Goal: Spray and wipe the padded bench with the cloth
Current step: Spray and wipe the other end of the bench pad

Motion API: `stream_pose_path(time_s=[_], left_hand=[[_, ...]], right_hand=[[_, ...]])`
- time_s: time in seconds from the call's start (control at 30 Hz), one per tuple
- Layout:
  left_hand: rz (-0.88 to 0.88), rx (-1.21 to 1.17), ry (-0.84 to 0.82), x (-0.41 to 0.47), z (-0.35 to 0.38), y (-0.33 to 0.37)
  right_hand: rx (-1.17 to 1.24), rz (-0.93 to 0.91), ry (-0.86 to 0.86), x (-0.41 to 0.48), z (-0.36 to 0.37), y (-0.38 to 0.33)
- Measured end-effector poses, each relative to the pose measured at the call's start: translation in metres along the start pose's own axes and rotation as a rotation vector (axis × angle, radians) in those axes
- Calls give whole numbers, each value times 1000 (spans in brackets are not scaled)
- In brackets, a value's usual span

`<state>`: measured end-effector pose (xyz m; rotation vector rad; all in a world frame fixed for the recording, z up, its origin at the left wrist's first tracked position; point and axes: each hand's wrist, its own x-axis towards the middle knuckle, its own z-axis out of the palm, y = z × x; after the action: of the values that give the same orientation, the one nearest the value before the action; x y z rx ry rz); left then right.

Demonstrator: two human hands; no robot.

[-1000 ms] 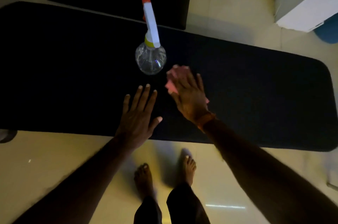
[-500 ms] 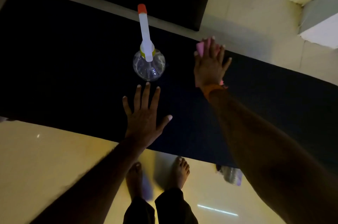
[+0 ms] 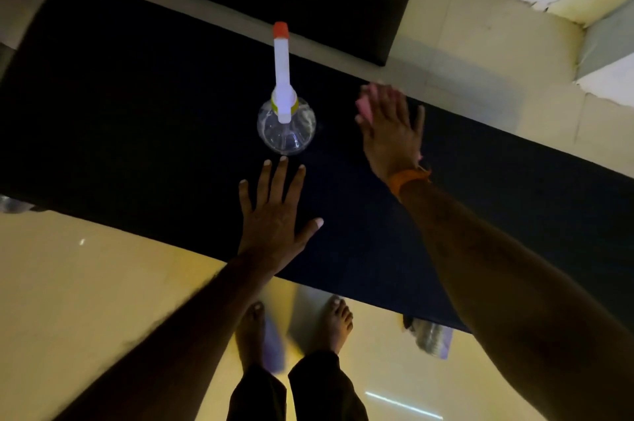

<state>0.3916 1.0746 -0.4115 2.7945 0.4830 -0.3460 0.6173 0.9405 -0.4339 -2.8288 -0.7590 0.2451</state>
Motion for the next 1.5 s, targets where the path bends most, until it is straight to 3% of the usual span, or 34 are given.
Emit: stream_pose_path(time_s=[0.07,0.1,0.2,0.23,0.27,0.37,0.4,0.5,0.53,0.63,0.67,0.8,0.9,1.07,1.27,1.5], left_hand=[[10,-11,-15,0,-3,-3],[11,-17,-12,-1,-4,-4],[6,-84,35,-8,-6,-9],[8,-96,53,-11,-6,-11],[11,-91,62,-13,-6,-14],[23,-41,54,-19,-8,-25],[28,-35,51,-20,-8,-29],[48,-38,70,-20,-10,-35],[45,-63,91,-20,-13,-36],[-32,-195,101,-12,-27,-37],[-76,-245,102,-6,-32,-37],[-206,-561,188,14,-61,-24],[-184,-727,217,38,-84,-14],[30,-805,299,71,-113,1],[-34,-792,258,57,-131,22],[127,-729,228,-36,-216,42]], right_hand=[[21,142,-6,-35,1,-1],[22,81,-29,-60,4,-11],[-22,-371,-112,-124,14,-26],[-62,-432,-108,-125,14,-17],[-57,-346,-74,-119,15,-9],[77,255,-5,-111,13,-23],[90,238,-6,-119,16,-41],[41,-231,-92,-152,23,-65],[28,-230,-97,-154,21,-58],[62,247,-60,-151,15,-52],[79,274,-82,-157,12,-64],[320,23,-167,-190,9,-111],[517,191,-138,-192,-3,-113],[927,510,-171,-189,-34,-109],[950,628,-91,-192,-56,-103],[829,680,109,-237,-131,-125]])
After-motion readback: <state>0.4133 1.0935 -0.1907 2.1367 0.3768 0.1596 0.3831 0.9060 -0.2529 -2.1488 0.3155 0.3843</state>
